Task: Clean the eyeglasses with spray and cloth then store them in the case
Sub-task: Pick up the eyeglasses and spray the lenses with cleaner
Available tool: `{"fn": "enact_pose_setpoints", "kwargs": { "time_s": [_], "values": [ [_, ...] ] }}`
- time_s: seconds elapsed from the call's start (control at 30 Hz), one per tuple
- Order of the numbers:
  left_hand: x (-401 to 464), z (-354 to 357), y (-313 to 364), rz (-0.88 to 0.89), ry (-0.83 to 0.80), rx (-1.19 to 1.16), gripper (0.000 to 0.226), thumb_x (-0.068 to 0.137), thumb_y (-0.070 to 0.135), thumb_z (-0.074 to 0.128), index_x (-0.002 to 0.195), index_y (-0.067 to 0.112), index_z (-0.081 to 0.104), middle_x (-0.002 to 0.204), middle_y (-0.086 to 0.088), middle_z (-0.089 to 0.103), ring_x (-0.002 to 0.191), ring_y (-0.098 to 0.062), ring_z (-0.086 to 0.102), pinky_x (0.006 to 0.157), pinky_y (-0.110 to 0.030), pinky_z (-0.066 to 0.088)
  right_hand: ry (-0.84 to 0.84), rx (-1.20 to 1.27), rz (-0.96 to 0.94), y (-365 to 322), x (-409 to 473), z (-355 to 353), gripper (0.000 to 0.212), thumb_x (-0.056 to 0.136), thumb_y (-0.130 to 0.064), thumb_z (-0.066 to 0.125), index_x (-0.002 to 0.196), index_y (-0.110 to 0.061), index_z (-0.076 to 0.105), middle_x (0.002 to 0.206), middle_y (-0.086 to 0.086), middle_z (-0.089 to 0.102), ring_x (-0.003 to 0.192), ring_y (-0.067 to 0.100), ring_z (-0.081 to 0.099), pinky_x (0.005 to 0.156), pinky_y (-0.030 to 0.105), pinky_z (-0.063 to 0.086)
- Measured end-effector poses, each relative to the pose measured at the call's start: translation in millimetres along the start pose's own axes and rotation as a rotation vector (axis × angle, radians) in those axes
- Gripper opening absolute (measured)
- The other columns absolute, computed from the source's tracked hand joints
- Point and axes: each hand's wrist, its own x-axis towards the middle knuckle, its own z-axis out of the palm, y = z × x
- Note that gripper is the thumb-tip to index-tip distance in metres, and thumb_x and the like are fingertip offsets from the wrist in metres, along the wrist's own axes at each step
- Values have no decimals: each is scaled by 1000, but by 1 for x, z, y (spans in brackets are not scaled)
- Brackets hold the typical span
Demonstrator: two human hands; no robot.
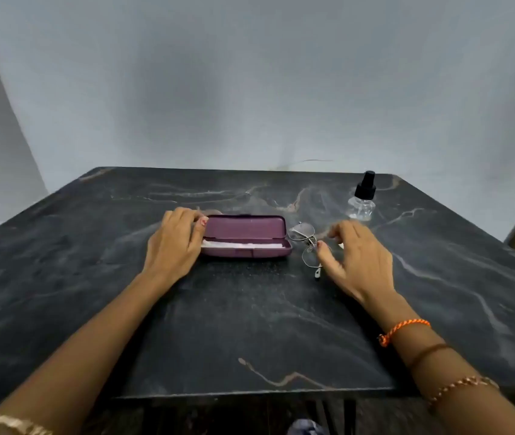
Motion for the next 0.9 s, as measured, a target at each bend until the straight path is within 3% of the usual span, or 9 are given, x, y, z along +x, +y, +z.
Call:
{"fn": "enact_pose_setpoints", "kwargs": {
  "time_s": [0.13,0.2,0.3,0.4,0.63,0.77,0.9],
  "values": [
    [2,1,-6,-38,50,-52,25,95,22,40,99,7,58,102,-12,60,95,-27,51,69,-38,41,-82,11,41,10,-2,-2,47,68,-58,38,77,-13,50,78,-3,53,65,20,47,55,28,32],
    [1,2,-6,-11,41,-42,24,95,22,40,99,7,59,101,-11,60,95,-28,52,69,-38,41,-122,12,26,12,-4,-2,40,71,-53,47,72,-14,48,74,-2,50,64,26,50,55,28,31],
    [-2,0,-4,57,31,-21,23,96,22,41,99,8,59,99,-10,61,93,-27,52,67,-38,41,-178,-18,-4,14,-5,-3,40,69,-54,41,64,-14,44,67,1,51,61,28,49,54,28,29],
    [-3,-2,0,102,21,-6,30,93,28,37,99,9,58,99,-10,61,92,-27,52,67,-40,43,-209,-11,-32,16,-6,-3,32,74,-41,55,63,-14,44,69,6,58,64,31,54,55,29,32],
    [-1,0,-6,11,13,-16,29,96,26,37,102,6,58,100,-13,62,94,-30,54,73,-43,43,-208,38,13,14,-5,-4,22,69,-30,61,60,-17,47,65,1,57,65,28,56,57,29,38],
    [0,5,-9,28,-54,22,33,97,31,32,105,11,57,97,-8,63,92,-26,54,70,-39,40,-154,88,73,15,-4,-5,15,68,-22,62,58,-12,57,56,-2,53,60,26,57,58,32,45],
    [0,4,-9,37,-67,6,33,97,32,32,105,11,57,95,-8,64,90,-27,55,69,-38,40,-47,122,127,18,-5,-6,14,72,-15,62,60,-8,59,55,-1,53,57,23,55,57,26,34]
  ]
}}
